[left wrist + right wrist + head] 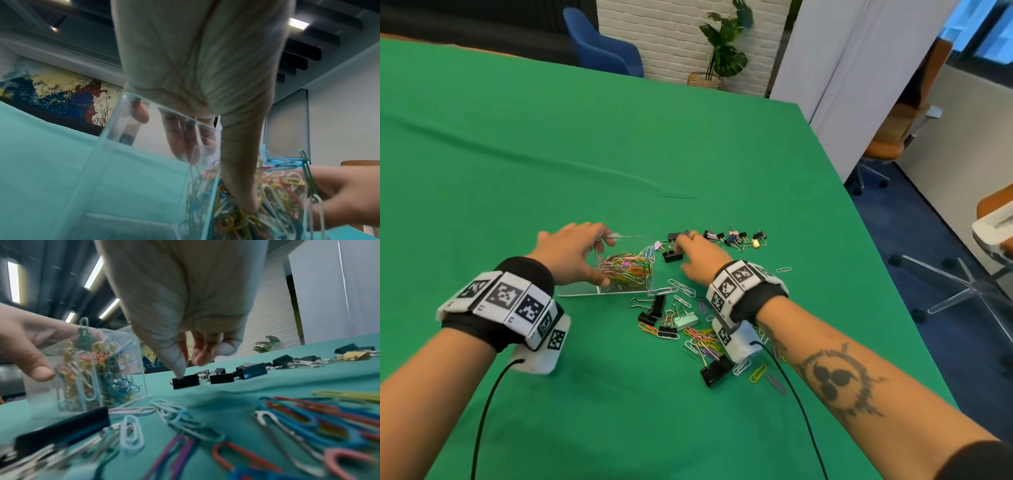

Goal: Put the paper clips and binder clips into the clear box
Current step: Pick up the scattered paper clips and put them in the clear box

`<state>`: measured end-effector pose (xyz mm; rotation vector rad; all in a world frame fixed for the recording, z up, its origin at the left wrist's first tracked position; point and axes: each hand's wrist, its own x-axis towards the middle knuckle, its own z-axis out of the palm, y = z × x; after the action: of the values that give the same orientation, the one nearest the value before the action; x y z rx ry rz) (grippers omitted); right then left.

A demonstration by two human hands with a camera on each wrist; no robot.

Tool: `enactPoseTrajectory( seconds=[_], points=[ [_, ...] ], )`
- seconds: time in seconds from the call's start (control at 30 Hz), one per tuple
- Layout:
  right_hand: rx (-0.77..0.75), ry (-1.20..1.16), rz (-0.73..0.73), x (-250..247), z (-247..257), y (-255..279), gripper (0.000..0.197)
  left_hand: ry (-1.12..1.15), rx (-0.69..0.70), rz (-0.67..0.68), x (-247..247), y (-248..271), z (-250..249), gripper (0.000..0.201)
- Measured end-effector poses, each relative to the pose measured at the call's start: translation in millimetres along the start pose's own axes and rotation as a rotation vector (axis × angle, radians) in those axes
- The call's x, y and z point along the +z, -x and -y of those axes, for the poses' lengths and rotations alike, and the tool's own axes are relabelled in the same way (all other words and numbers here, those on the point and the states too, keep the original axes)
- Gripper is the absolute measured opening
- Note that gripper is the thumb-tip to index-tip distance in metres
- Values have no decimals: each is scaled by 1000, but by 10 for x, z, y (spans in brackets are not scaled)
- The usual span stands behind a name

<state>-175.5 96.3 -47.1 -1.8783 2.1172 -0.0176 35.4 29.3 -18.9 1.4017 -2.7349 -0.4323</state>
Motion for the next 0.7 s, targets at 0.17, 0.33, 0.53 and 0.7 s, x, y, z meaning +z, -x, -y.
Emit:
enactPoseTrajectory(
  seconds=[0.17, 0.33, 0.53, 0.7],
  points=[
    [-27, 166, 85, -47, 105, -191, 40, -1, 1, -11, 7, 7, -3, 62],
    [-10, 137, 69, -197, 59, -246, 31, -1, 10, -14, 13, 11, 1, 61],
    [114, 155, -108, -339, -87, -227, 29, 1, 15, -16, 21, 10, 6, 62],
    [-16, 176, -143, -164, 43, -97, 36, -5, 13, -8, 21, 10, 0, 62]
  ],
)
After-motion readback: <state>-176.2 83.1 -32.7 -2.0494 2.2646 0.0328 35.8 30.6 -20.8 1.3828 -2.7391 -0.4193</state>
